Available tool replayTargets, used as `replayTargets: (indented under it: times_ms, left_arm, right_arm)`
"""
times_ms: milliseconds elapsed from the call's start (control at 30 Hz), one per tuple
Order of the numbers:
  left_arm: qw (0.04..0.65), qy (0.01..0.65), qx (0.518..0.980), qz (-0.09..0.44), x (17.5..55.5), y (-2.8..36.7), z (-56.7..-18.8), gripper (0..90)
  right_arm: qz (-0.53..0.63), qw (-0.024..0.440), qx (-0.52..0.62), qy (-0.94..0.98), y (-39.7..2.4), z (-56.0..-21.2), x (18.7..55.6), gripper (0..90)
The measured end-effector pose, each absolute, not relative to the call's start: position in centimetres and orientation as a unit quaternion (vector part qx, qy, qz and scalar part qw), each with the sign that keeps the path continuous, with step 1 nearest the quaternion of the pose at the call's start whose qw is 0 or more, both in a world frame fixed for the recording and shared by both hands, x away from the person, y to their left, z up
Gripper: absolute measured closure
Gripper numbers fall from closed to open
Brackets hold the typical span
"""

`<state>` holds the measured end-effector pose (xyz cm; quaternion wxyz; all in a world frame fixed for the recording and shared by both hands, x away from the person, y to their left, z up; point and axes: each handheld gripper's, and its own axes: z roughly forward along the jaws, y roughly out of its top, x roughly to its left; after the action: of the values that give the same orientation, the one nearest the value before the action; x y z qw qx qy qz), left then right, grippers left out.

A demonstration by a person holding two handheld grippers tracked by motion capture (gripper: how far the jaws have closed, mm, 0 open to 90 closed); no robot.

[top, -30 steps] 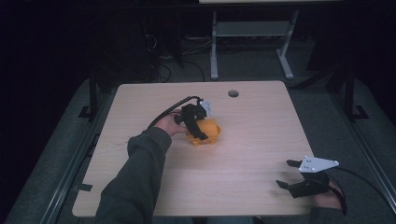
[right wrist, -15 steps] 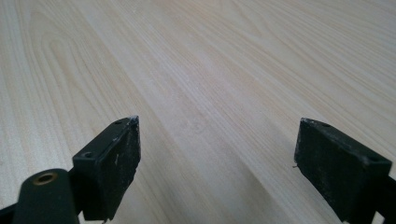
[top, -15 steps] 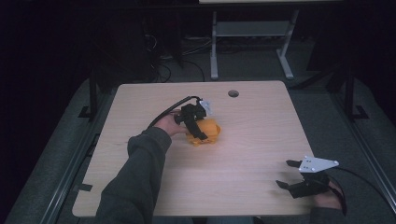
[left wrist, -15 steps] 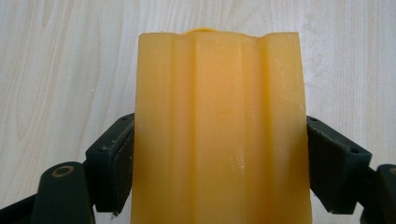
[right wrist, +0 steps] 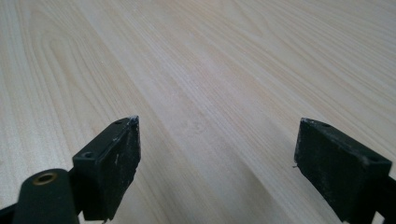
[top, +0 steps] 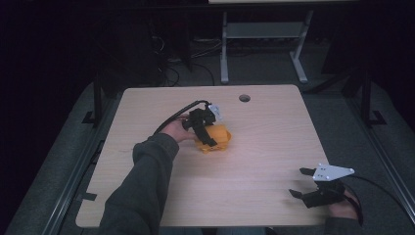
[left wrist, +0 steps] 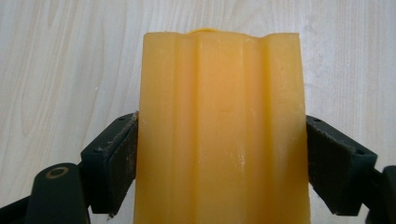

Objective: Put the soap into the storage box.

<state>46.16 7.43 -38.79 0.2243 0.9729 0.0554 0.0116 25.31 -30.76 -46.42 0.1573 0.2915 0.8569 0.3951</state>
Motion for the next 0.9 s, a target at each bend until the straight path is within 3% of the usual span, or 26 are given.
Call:
replayTargets:
  times_ms: [900]
  left_arm:
    - [0.229,0.059,0.971,0.04,44.9,8.9,-36.3,18.8]
  right_arm:
    - [0.393,0.157,0.29,0.858,-30.6,-46.4,25.3,14.0]
